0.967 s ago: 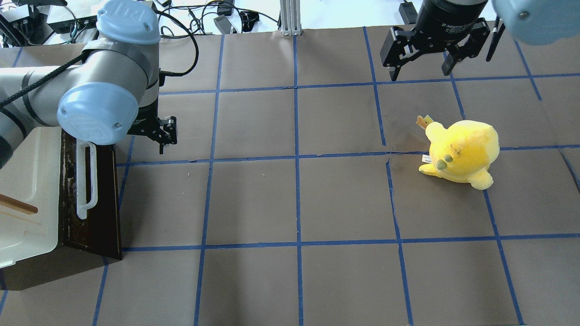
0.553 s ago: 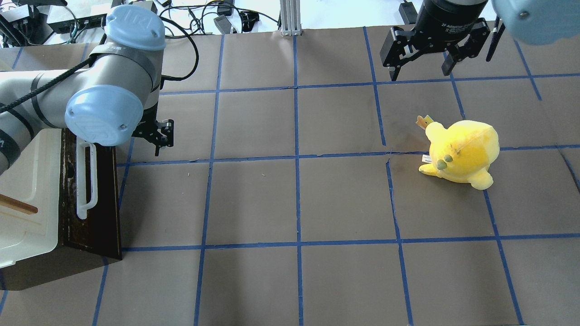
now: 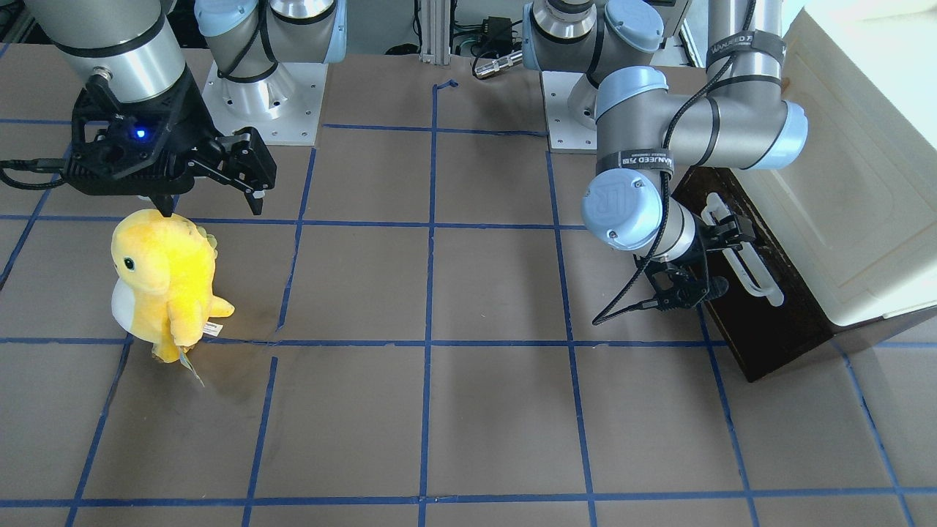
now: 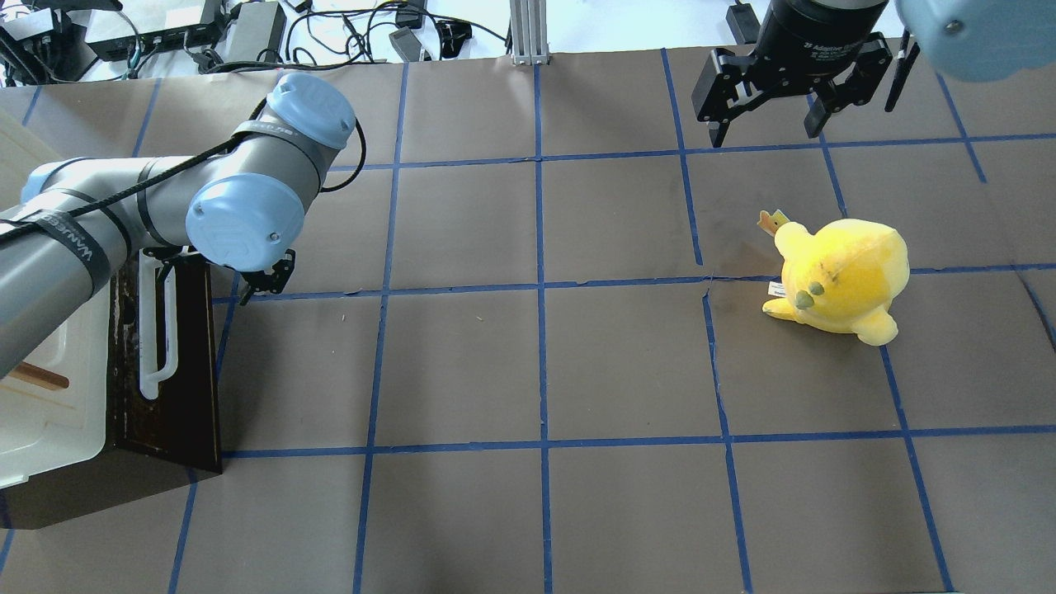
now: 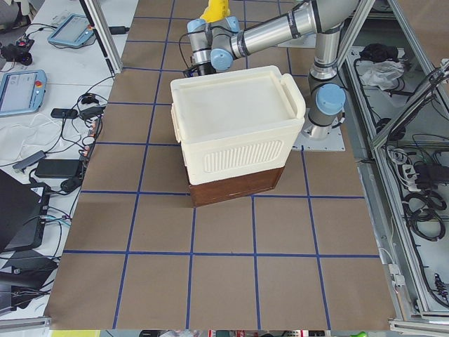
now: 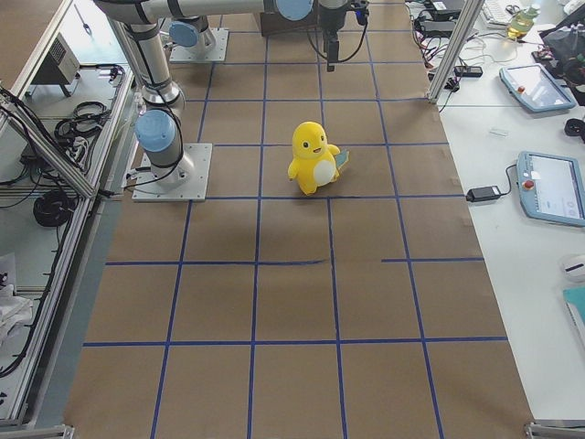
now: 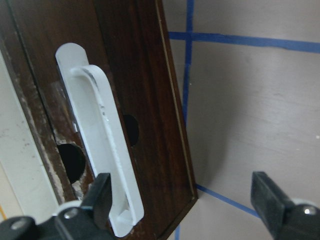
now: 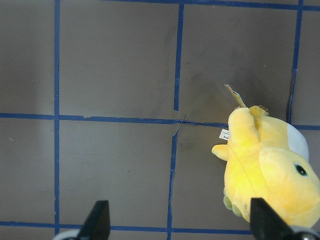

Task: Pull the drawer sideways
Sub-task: 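Lower the left gripper around the white bar handle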

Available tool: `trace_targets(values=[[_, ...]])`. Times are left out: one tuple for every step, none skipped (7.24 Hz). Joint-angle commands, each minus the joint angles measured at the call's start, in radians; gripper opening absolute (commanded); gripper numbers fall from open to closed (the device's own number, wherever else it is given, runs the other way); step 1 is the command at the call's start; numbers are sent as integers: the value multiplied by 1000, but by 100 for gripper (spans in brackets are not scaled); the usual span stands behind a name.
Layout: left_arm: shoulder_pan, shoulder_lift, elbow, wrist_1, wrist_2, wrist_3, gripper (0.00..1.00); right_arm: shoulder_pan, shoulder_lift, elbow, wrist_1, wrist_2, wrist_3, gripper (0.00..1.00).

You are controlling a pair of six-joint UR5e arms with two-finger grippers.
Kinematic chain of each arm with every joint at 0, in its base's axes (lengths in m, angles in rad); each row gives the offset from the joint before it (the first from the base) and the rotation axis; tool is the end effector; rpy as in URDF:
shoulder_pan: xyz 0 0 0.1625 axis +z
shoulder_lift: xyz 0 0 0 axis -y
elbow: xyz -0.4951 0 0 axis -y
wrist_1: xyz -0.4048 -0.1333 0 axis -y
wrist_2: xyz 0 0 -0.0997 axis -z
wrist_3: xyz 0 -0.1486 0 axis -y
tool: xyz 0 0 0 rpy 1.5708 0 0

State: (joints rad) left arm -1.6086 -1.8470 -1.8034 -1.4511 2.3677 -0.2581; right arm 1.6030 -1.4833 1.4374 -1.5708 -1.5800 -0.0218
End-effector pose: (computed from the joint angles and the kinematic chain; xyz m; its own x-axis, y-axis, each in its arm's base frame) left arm -0.0475 -0.5400 0.3077 -0.6743 0.0517 -0.7366 -0.1418 0.9699 0.1979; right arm 0.1497 -0.5495 0.5304 -0.9985 -0.0535 0.0102 -0.0539 0.9975 -0.0457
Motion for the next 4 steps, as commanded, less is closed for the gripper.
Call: trace_targets(values=[[-29,-47,-8,-18,99,-41,100,0,0,0,0,0,0,100],[-57,-66,-11,-61,184,-94,100,0,0,0,0,0,0,100],[-59,-75,-16,-87,205,-113,100,0,0,0,0,0,0,100],[-59,-89,-23,-92,223,-146,100,0,0,0,0,0,0,100]])
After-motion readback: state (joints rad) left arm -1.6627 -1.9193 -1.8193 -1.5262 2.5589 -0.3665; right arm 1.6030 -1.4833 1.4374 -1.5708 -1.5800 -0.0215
